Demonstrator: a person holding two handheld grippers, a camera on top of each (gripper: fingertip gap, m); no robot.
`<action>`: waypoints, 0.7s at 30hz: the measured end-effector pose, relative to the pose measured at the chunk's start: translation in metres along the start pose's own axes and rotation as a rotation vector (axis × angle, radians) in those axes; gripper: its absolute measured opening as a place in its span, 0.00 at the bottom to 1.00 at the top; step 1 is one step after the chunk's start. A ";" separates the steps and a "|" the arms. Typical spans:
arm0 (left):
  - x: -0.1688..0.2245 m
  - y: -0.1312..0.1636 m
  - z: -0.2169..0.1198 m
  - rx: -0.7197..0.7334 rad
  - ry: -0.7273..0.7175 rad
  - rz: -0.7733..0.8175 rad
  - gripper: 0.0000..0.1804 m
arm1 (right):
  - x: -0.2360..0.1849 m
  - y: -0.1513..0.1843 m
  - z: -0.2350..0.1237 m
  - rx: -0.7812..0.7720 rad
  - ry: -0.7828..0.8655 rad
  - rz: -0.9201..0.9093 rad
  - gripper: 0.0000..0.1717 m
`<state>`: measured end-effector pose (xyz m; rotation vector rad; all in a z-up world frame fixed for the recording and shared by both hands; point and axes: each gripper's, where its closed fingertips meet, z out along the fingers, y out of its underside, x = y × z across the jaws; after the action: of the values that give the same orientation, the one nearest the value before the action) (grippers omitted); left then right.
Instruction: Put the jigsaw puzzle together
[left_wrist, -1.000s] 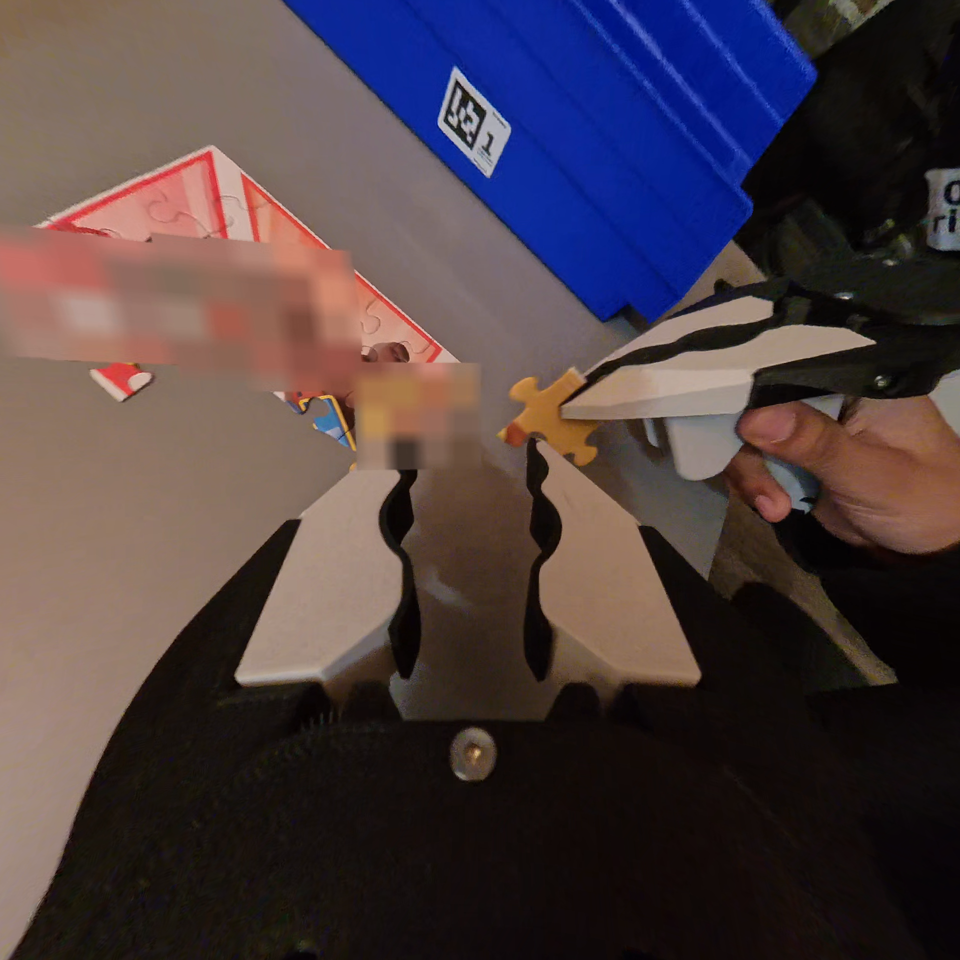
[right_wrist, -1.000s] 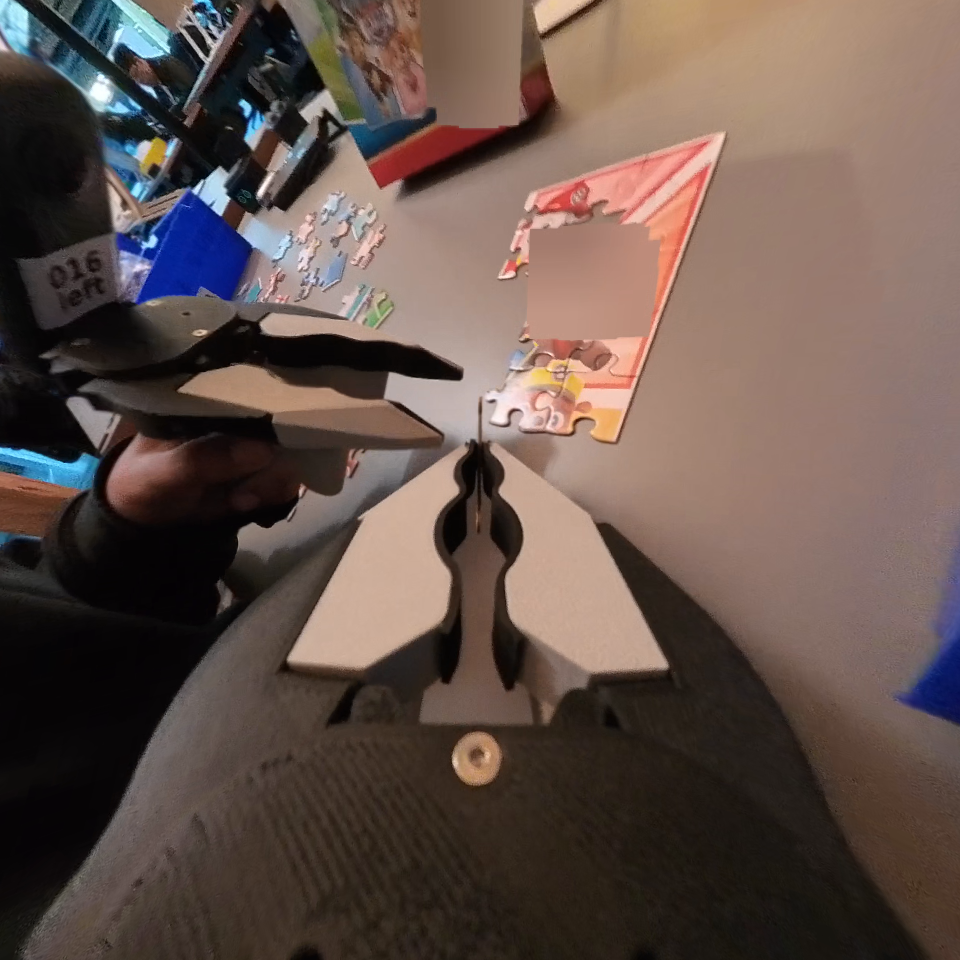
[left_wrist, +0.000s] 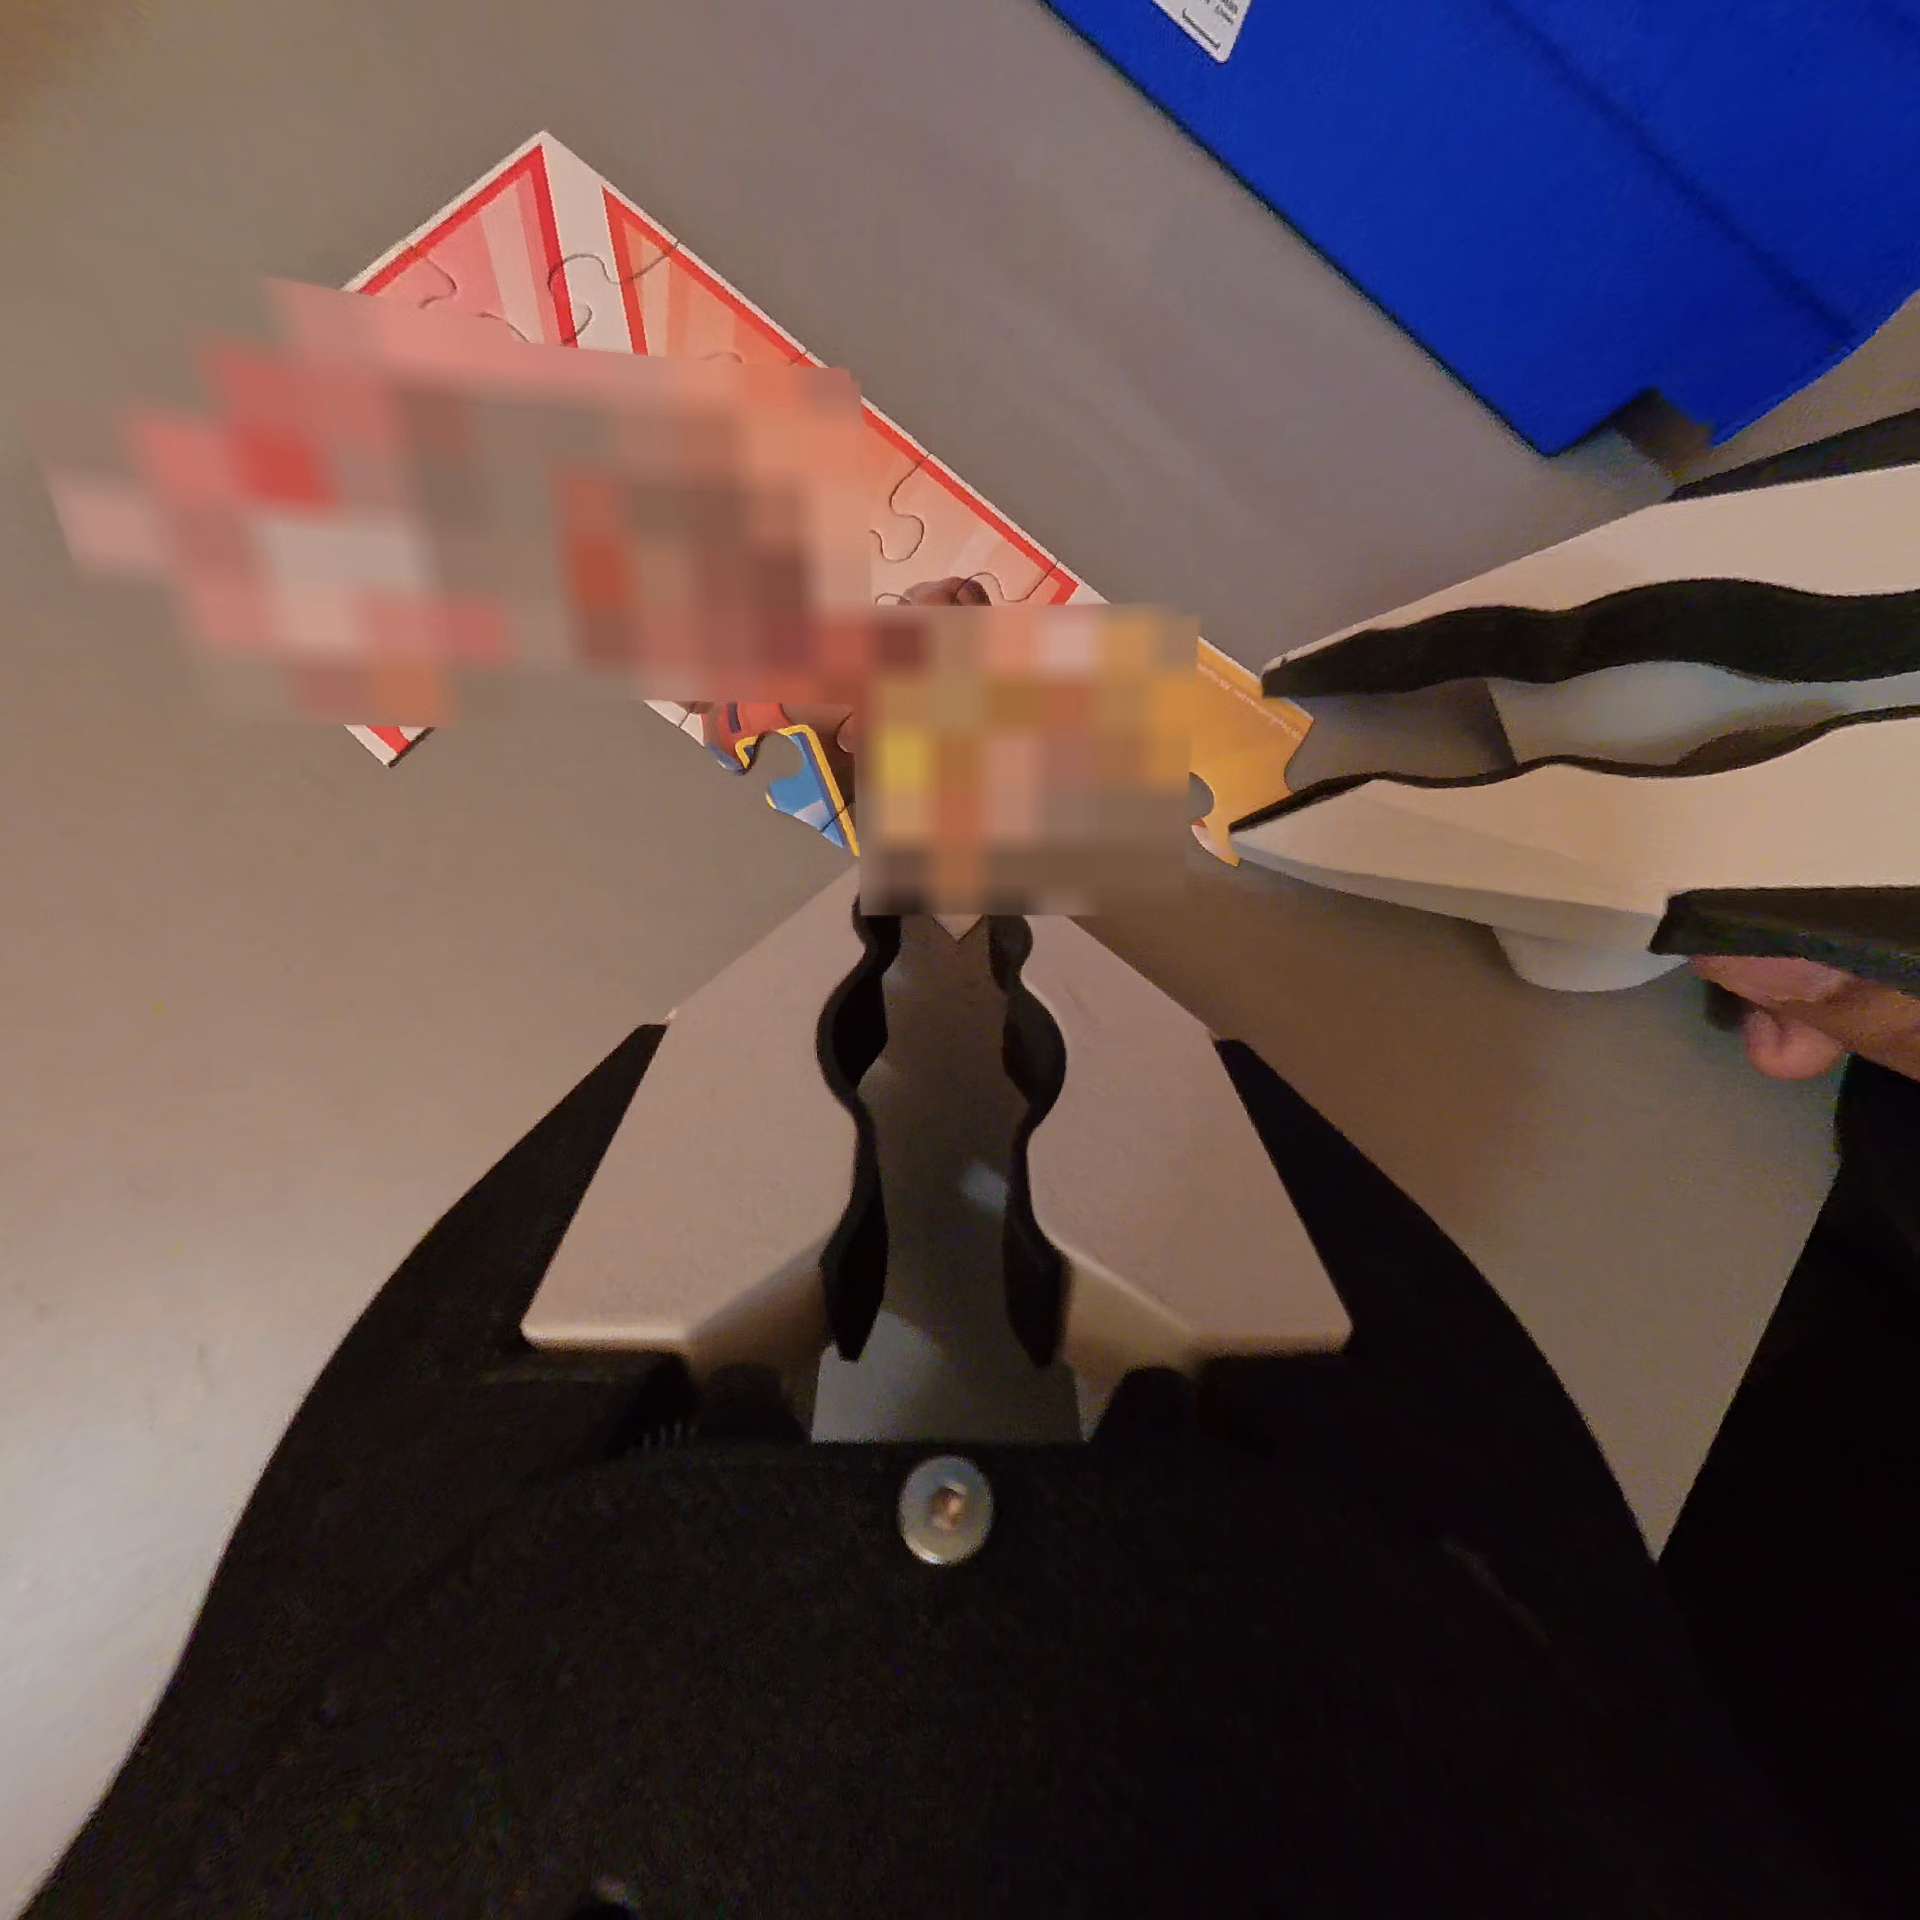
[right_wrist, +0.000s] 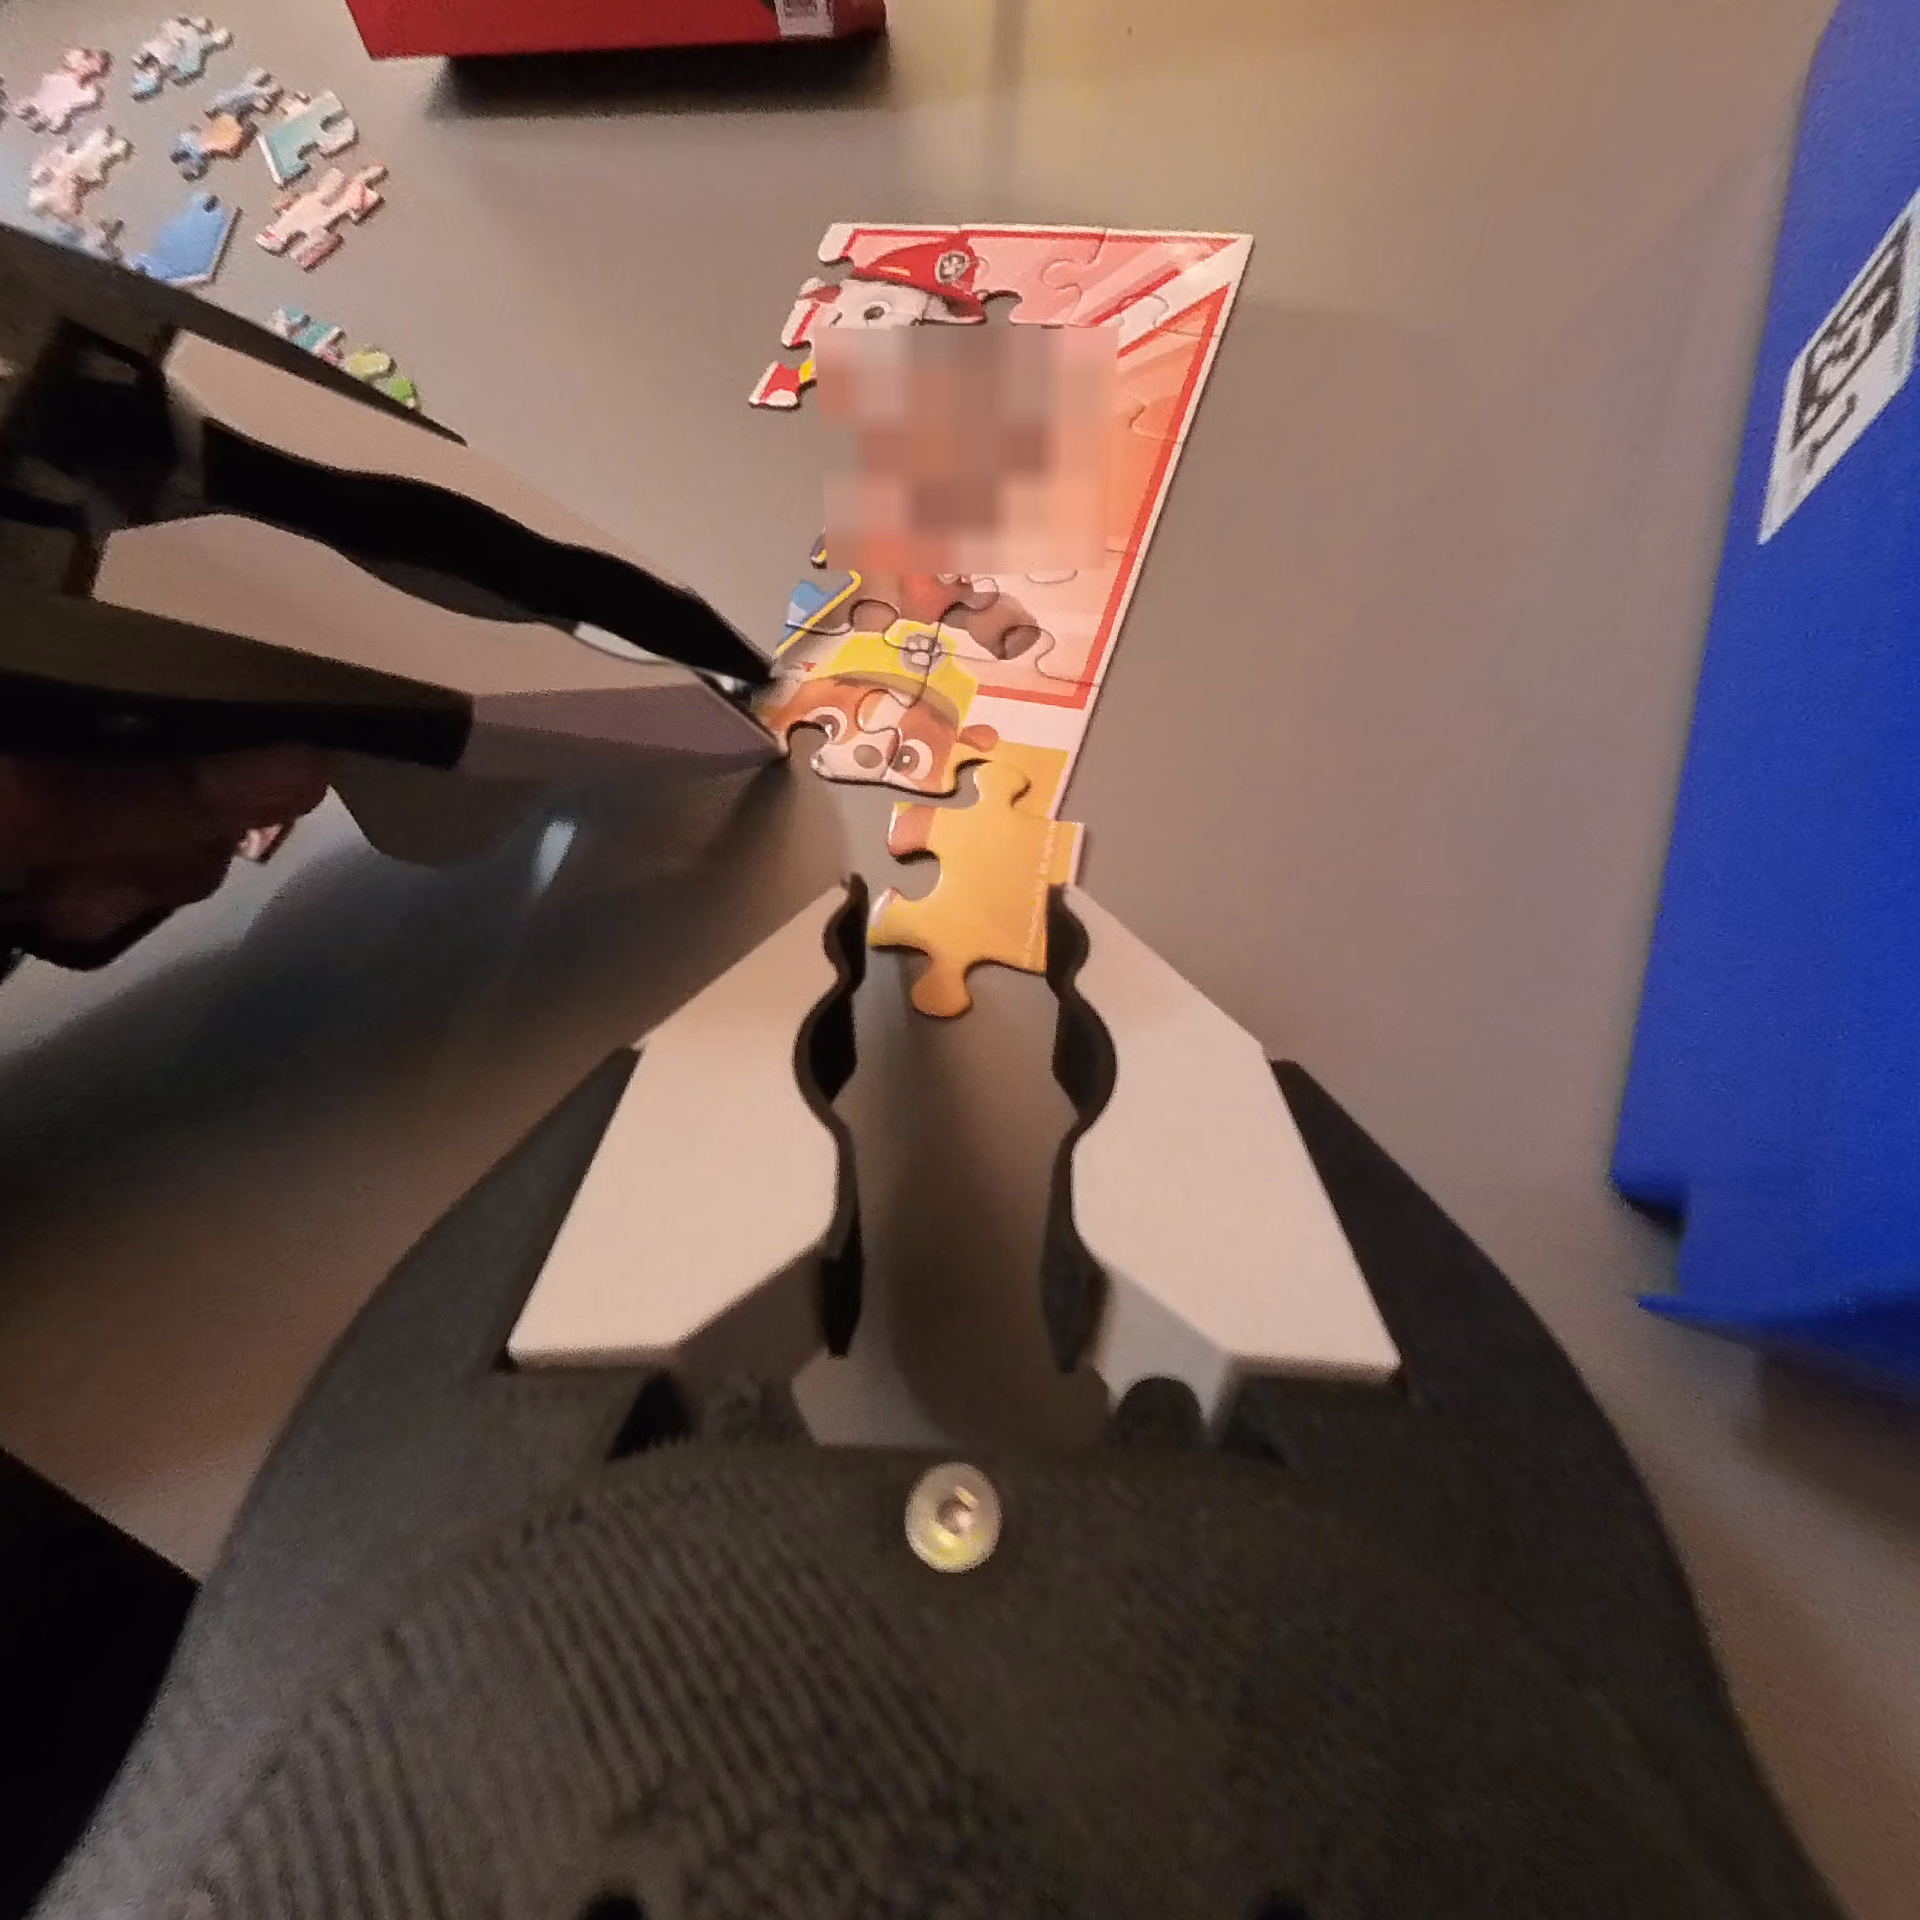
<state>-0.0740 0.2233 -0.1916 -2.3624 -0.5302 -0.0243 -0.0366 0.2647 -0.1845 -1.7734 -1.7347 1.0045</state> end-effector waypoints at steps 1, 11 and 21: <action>-0.001 0.000 0.000 -0.002 -0.005 0.003 0.07 | 0.000 0.000 0.001 -0.002 0.009 -0.011 0.19; -0.001 -0.001 0.000 0.006 -0.011 -0.014 0.07 | -0.011 -0.001 0.006 -0.020 0.009 -0.092 0.23; -0.002 -0.001 0.000 0.022 -0.005 -0.030 0.06 | 0.002 0.012 -0.011 -0.015 0.102 -0.185 0.21</action>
<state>-0.0757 0.2233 -0.1914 -2.3339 -0.5658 -0.0265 -0.0205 0.2676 -0.1870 -1.6094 -1.8081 0.8116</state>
